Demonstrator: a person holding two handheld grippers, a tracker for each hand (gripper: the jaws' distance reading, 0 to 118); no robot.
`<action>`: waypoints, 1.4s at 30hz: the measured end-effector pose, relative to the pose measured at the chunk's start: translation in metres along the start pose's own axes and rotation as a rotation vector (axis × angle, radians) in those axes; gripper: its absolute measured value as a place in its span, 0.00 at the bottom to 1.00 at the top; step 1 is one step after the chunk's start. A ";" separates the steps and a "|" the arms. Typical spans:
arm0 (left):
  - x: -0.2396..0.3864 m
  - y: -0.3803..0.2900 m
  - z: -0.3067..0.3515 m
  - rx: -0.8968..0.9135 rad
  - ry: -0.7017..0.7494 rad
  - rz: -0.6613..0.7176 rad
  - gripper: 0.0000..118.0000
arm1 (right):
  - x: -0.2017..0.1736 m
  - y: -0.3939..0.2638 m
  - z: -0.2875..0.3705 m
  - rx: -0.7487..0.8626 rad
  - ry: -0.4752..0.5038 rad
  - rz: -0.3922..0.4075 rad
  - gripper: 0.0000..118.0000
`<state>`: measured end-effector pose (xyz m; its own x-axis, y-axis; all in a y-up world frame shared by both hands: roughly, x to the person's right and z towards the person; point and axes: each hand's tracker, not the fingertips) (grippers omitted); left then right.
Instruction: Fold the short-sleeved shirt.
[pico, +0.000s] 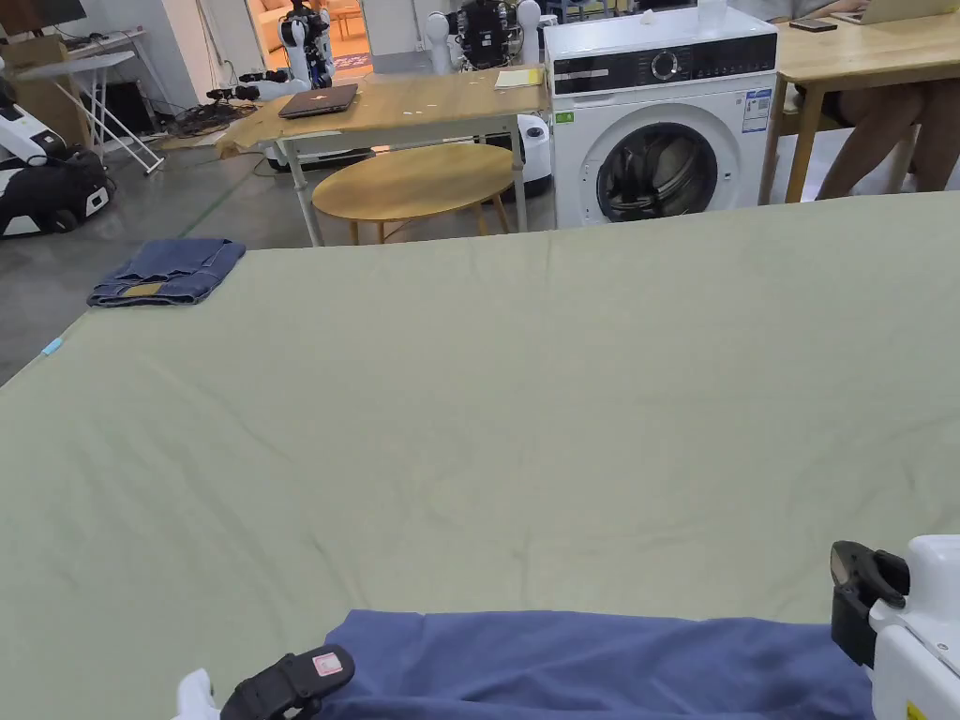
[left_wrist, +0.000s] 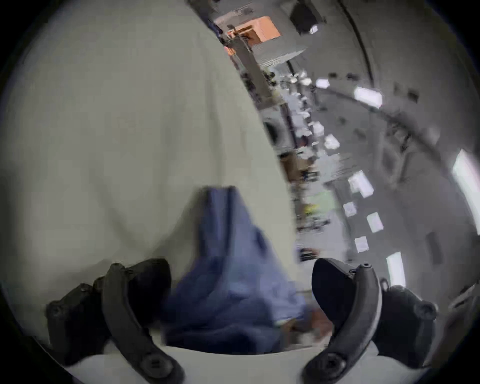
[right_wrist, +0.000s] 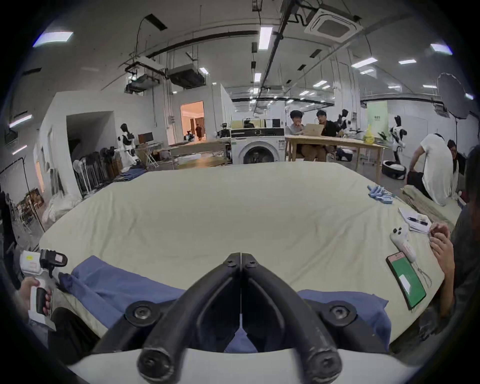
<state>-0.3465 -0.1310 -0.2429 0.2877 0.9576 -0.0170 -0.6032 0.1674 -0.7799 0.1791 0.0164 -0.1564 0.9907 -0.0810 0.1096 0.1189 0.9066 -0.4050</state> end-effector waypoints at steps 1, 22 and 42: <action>-0.008 -0.003 -0.011 -0.021 -0.084 0.099 0.93 | 0.000 0.001 0.000 0.004 0.000 0.000 0.00; 0.116 0.017 0.032 0.297 0.629 -0.603 0.03 | -0.005 0.007 0.004 -0.001 0.015 0.028 0.00; 0.153 -0.197 -0.158 -0.244 0.805 -1.519 0.74 | 0.007 0.003 0.006 -0.044 0.032 0.050 0.00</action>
<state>-0.0658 -0.0547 -0.1907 0.7593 -0.3666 0.5376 0.6291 0.6246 -0.4626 0.1864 0.0210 -0.1513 0.9970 -0.0496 0.0593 0.0710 0.8909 -0.4487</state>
